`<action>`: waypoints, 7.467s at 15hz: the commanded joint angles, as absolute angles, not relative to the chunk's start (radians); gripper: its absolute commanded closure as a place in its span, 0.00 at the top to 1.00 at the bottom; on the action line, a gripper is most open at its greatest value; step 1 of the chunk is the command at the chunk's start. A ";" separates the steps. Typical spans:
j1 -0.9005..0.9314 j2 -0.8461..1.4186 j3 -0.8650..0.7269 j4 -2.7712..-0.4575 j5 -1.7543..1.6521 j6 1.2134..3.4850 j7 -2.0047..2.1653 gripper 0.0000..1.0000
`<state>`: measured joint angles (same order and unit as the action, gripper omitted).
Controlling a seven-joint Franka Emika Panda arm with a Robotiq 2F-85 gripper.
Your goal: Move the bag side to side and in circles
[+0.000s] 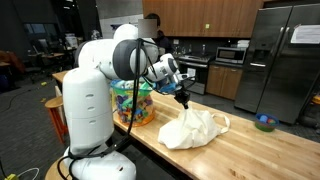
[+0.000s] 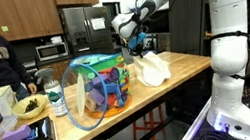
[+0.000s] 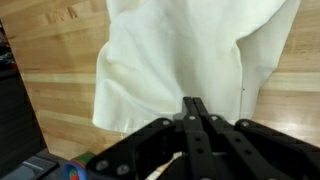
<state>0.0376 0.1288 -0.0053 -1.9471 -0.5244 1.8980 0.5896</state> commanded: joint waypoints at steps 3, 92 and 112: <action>0.030 0.200 -0.019 -1.825 -0.495 1.927 0.500 0.00; -0.021 0.403 -0.146 -1.470 -0.296 1.813 0.519 0.00; 0.068 0.187 -0.040 -1.838 -0.184 1.816 0.471 0.00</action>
<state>0.0654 0.2877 -0.0429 -1.7077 -0.2020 1.8132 0.4594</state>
